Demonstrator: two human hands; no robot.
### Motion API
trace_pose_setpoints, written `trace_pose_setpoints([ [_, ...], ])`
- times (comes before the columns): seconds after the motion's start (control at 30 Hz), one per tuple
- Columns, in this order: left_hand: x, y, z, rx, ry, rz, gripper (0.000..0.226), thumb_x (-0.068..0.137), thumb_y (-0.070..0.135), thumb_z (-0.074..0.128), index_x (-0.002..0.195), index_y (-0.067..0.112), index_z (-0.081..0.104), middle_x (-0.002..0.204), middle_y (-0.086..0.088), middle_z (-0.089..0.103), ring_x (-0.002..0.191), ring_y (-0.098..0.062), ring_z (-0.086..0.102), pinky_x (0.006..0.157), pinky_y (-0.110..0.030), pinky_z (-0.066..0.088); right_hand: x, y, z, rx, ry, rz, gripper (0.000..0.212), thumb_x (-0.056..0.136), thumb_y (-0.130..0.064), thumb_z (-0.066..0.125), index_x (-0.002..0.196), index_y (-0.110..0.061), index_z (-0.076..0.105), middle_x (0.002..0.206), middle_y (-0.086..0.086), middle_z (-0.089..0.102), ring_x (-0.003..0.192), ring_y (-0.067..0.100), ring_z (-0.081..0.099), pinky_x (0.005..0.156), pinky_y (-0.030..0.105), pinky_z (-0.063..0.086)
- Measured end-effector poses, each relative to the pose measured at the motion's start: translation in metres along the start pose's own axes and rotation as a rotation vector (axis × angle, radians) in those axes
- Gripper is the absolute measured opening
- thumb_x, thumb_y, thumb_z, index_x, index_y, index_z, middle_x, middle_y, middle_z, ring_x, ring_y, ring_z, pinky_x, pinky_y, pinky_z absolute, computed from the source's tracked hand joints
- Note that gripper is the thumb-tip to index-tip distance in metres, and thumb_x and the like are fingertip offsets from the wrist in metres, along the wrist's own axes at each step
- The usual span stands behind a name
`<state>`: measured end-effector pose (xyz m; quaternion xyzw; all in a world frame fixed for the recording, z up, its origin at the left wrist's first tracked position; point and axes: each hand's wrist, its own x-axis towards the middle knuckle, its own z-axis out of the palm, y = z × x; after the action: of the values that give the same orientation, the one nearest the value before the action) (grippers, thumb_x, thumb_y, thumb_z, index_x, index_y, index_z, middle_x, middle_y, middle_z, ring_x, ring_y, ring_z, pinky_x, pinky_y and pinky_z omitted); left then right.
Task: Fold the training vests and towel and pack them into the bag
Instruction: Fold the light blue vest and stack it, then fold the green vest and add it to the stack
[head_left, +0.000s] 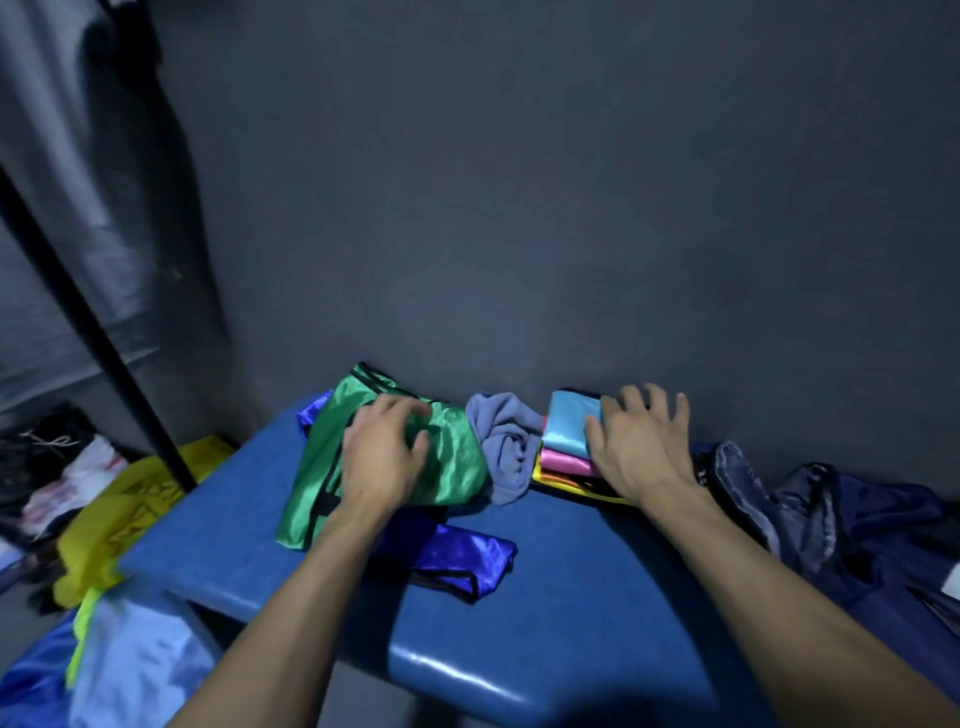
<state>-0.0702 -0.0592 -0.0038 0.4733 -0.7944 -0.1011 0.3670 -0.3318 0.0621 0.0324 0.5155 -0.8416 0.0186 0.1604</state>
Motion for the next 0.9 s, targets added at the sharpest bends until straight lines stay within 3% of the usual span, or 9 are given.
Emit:
trace_pose_setpoints([
  [0.13,-0.010,-0.031,-0.017,0.169,-0.188,-0.166,0.067,0.085,0.047,0.076,0.146,0.035,0.050,0.148,0.006,0.046,0.132,-0.032,0.042,0.106,-0.048,0.038,-0.009,-0.045,-0.007,0.153,0.130,-0.214,0.057,0.091,-0.046,0.029,0.105,-0.012,0.072,0.104,0.010,0.067,0.102,0.036,0.059,0.085,0.047,0.049],
  [0.23,-0.015,-0.042,-0.017,0.208,-0.255,-0.144,0.027,0.092,0.045,0.069,0.117,0.037,0.065,0.127,0.007,0.059,0.124,-0.029,0.048,0.101,-0.042,0.037,-0.016,-0.089,-0.010,0.287,-0.038,-0.390,0.055,0.092,-0.051,0.044,0.133,-0.017,0.059,0.126,0.009,0.059,0.115,0.035,0.055,0.092,0.046,0.046],
  [0.3,-0.013,-0.046,-0.024,0.141,-0.174,-0.151,0.006,0.096,0.036,0.065,0.098,0.031,0.066,0.107,0.007,0.068,0.113,-0.029,0.054,0.094,-0.041,0.038,-0.018,-0.115,-0.006,0.263,-0.178,-0.468,0.074,0.089,-0.053,0.061,0.154,-0.025,0.037,0.148,0.005,0.044,0.130,0.034,0.046,0.103,0.046,0.040],
  [0.4,-0.003,-0.048,-0.040,-0.010,0.046,-0.161,0.006,0.098,0.027,0.063,0.092,0.026,0.063,0.091,0.005,0.070,0.099,-0.031,0.060,0.085,-0.042,0.043,-0.015,-0.140,0.000,0.211,-0.257,-0.467,0.089,0.087,-0.045,0.071,0.160,-0.031,0.022,0.158,0.003,0.030,0.137,0.036,0.038,0.108,0.048,0.039],
  [0.57,0.005,-0.043,-0.075,-0.527,0.324,-0.203,0.013,0.098,0.013,0.066,0.088,0.019,0.061,0.079,0.011,0.064,0.074,-0.003,0.059,0.075,-0.025,0.047,-0.005,-0.159,0.014,0.231,-0.171,-0.397,0.047,0.094,-0.025,0.058,0.141,-0.026,0.055,0.142,0.003,0.049,0.125,0.035,0.051,0.092,0.044,0.050],
  [0.67,0.000,-0.042,-0.081,-0.579,0.193,-0.136,0.015,0.093,0.013,0.072,0.091,0.023,0.061,0.085,0.012,0.067,0.079,0.000,0.062,0.078,-0.026,0.049,0.007,-0.170,-0.003,0.623,-0.056,-0.217,0.027,0.094,-0.013,0.052,0.114,-0.018,0.070,0.114,0.006,0.069,0.104,0.034,0.064,0.077,0.042,0.052],
  [0.73,-0.008,-0.038,-0.080,-0.468,0.130,-0.041,0.029,0.086,0.026,0.080,0.106,0.026,0.058,0.101,0.011,0.065,0.097,-0.005,0.062,0.090,-0.027,0.049,0.022,-0.177,-0.030,0.989,-0.026,-0.034,0.022,0.091,-0.013,0.057,0.100,-0.019,0.075,0.098,0.003,0.076,0.096,0.028,0.069,0.081,0.041,0.054],
  [0.83,-0.015,-0.033,-0.081,-0.312,0.114,0.023,0.088,0.068,0.058,0.081,0.142,0.032,0.041,0.136,0.005,0.047,0.127,-0.014,0.044,0.110,-0.030,0.035,0.039,-0.187,-0.083,1.629,-0.028,0.189,0.018,0.087,-0.011,0.055,0.084,-0.019,0.071,0.080,0.004,0.072,0.074,0.024,0.070,0.066,0.039,0.063],
  [0.9,-0.018,-0.034,-0.078,-0.191,0.049,-0.062,0.123,0.061,0.062,0.085,0.159,0.036,0.014,0.150,-0.001,0.034,0.137,-0.022,0.034,0.116,-0.040,0.030,0.047,-0.186,-0.119,1.995,-0.076,0.264,0.024,0.097,-0.001,0.047,0.088,-0.017,0.063,0.074,0.008,0.066,0.056,0.016,0.064,0.054,0.030,0.057],
])
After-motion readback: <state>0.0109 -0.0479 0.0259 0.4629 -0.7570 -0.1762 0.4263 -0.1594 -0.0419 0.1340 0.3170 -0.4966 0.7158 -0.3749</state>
